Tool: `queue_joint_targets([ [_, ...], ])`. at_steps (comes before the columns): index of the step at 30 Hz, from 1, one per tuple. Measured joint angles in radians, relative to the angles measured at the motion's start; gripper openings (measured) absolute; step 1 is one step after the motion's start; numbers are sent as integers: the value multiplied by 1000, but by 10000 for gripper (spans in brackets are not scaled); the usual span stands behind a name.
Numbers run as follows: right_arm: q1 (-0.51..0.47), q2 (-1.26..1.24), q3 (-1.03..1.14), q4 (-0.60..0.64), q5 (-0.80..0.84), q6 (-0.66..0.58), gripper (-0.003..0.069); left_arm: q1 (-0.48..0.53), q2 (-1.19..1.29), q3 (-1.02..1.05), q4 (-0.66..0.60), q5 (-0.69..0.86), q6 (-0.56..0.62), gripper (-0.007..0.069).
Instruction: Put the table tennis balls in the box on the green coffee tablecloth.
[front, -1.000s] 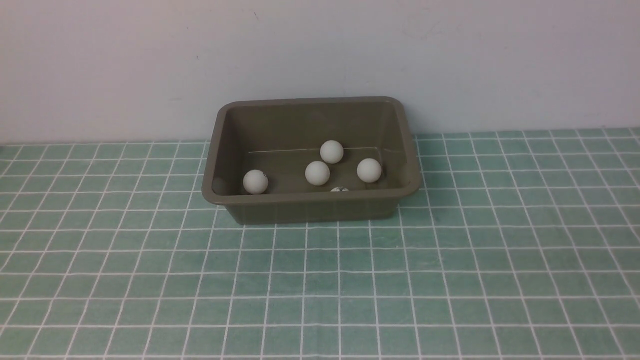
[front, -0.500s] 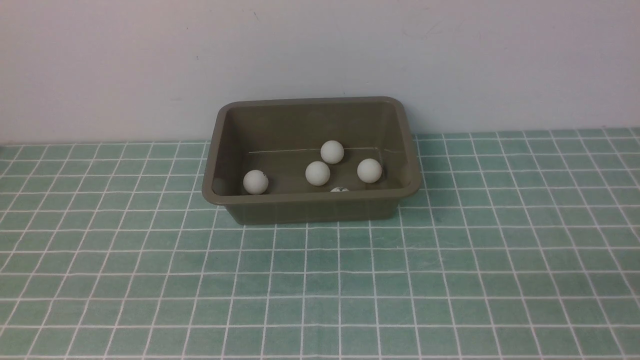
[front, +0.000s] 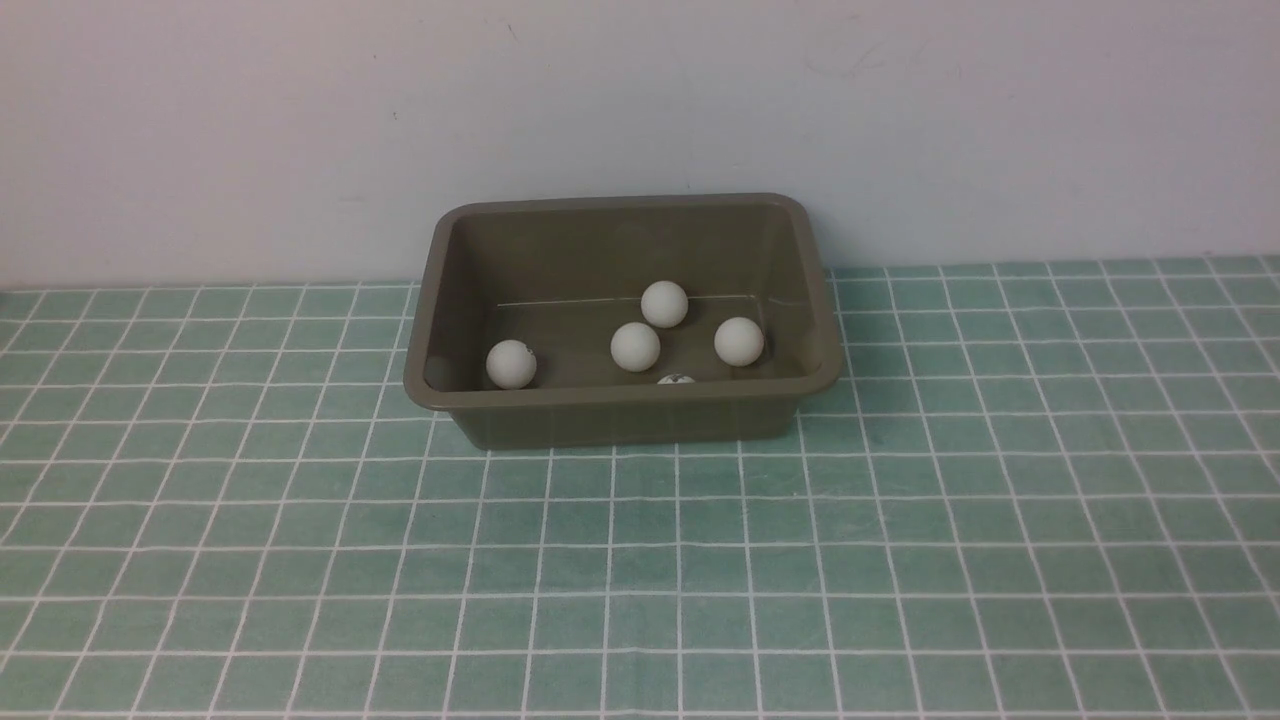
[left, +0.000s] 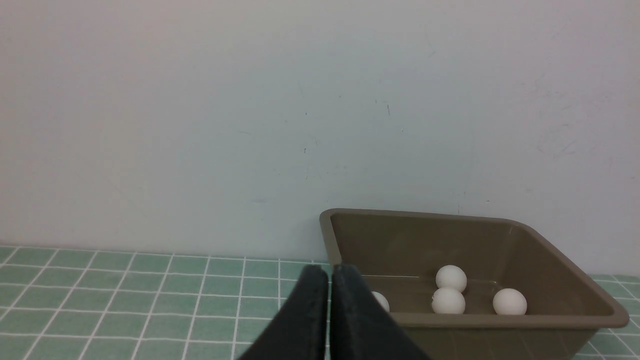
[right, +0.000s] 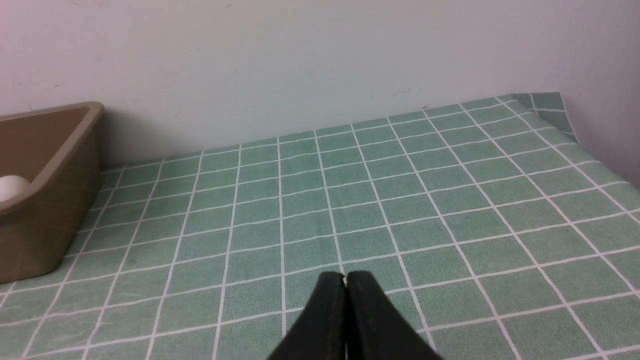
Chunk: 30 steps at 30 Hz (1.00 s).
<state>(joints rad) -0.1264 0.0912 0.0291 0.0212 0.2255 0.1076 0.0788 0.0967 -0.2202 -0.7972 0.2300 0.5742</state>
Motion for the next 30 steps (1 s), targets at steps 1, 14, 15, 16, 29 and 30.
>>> queue_joint_targets([
  [1,0,0,0,-3,0,1,-10,0,0,0,0,0,0,-3],
  [14,0,0,0,-3,-2,4,-10,0,0,6,21,0,10,-3],
  [15,0,0,0,-3,-2,4,-10,0,0,14,51,0,8,-3],
  [16,0,0,0,-3,-2,4,-10,0,0,20,68,1,1,-3],
  [29,0,0,0,-3,-1,4,-10,0,0,248,669,-64,-449,-3],
  [30,0,0,0,-3,0,4,-10,0,0,248,675,-59,-453,-3],
])
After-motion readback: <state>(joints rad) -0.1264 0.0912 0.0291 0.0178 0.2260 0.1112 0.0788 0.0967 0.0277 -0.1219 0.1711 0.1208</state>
